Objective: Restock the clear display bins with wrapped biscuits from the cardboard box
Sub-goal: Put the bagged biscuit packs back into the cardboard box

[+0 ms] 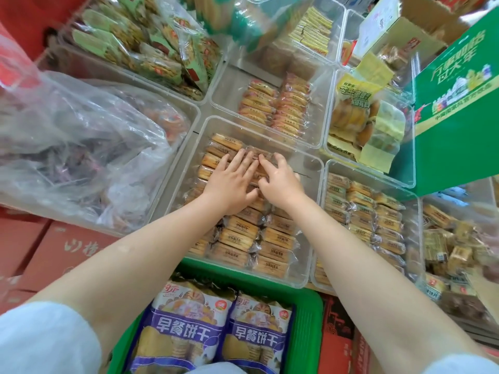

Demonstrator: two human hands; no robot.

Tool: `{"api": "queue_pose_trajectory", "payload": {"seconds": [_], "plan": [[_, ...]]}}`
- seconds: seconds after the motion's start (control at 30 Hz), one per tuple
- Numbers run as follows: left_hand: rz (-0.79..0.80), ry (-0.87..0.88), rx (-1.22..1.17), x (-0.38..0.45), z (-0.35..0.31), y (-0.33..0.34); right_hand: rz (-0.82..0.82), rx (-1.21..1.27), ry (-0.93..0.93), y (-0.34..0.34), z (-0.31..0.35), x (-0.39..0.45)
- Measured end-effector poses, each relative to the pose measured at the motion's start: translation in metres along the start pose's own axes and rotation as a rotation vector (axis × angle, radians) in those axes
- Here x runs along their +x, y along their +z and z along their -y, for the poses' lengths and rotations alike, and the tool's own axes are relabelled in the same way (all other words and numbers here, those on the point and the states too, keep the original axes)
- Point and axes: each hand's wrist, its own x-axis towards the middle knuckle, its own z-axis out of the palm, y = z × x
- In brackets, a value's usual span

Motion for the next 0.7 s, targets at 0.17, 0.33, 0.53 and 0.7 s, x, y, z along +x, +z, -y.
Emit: {"api": "queue_pose_trajectory", "payload": {"seconds": [0.17,0.33,0.53,0.7], "plan": [[-0.070,-0.002,0.014,-0.041,-0.023,-0.028,-0.139,0.161,-0.082,-0.014,-0.010,-0.064],[-0.303,0.060,-0.354,-0.110,-0.108,-0.033,-0.319,0.402,-0.127,-0.021,-0.069,-0.174],[-0.075,0.187,-0.272,-0.162,-0.267,-0.039,-0.703,0.550,-0.074,-0.033,-0.173,-0.324],[-0.248,0.363,-0.339,-0.188,-0.414,-0.049,-0.904,0.634,0.120,-0.026,-0.308,-0.430]]}}
